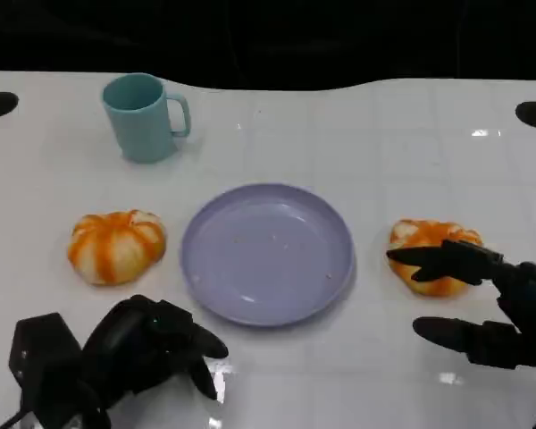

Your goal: Grasp the bread from the table and place it into the plate.

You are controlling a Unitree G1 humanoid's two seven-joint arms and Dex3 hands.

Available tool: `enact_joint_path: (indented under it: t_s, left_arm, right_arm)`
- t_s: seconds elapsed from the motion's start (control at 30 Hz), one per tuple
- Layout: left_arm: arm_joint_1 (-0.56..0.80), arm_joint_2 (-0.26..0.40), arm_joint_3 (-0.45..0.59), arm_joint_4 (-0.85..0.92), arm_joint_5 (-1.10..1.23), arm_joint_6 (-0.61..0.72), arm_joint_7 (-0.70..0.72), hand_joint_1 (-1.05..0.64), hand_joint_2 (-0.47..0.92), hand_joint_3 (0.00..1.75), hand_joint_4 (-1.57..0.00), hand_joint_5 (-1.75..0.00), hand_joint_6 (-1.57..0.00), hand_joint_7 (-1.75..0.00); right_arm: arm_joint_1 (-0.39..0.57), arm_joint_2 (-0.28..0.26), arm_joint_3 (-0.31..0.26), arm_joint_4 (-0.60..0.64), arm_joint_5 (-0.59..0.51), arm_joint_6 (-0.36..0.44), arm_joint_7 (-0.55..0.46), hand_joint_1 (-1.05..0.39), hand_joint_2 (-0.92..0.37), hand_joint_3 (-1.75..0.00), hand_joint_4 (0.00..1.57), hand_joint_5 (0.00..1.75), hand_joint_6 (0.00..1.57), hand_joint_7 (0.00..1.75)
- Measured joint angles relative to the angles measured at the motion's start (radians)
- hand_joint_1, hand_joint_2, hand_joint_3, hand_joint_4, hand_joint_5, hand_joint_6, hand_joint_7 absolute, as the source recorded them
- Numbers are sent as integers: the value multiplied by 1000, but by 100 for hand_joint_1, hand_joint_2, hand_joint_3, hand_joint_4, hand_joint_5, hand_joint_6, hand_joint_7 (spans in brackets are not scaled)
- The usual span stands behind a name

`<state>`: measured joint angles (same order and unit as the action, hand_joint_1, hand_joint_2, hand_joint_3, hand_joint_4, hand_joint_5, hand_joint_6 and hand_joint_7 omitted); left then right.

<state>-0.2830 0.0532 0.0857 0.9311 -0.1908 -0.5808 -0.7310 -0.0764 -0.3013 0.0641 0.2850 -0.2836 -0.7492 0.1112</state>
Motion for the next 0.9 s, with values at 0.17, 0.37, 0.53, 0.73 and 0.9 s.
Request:
enact_joint_path:
  t_s: [0.17, 0.37, 0.53, 0.73, 0.9]
  left_arm:
    - [0, 1, 0, 1, 1, -1, 0, -105, 92, 4, -134, -83, -157, -8]
    - [0, 1, 0, 1, 1, -1, 0, -105, 92, 3, -135, -83, -157, -9]
    - [0, 2, 0, 1, 2, -1, 1, -105, 92, 3, -136, -84, -157, -10]
    - [1, 2, -2, -2, 2, -2, 0, -105, 92, 4, -135, -83, -157, -9]
    - [7, 1, -6, -10, 10, -5, 3, -105, 92, 5, -135, -84, -157, -9]
  right_arm:
    - [-8, -55, 0, -60, -144, 107, -18, -54, -92, -8, 21, 45, 31, 1]
    - [-69, -92, 16, -83, -311, 213, -70, -58, -92, -3, 20, 30, 29, 0]
    - [-118, -114, 59, -61, -417, 270, -119, -57, -89, 0, 21, 27, 29, 0]
    - [-174, -141, 123, 9, -516, 321, -189, -58, -89, 0, 19, 23, 25, 0]
    - [-215, -148, 180, 73, -555, 359, -198, -59, -90, -1, 17, 20, 19, 0]
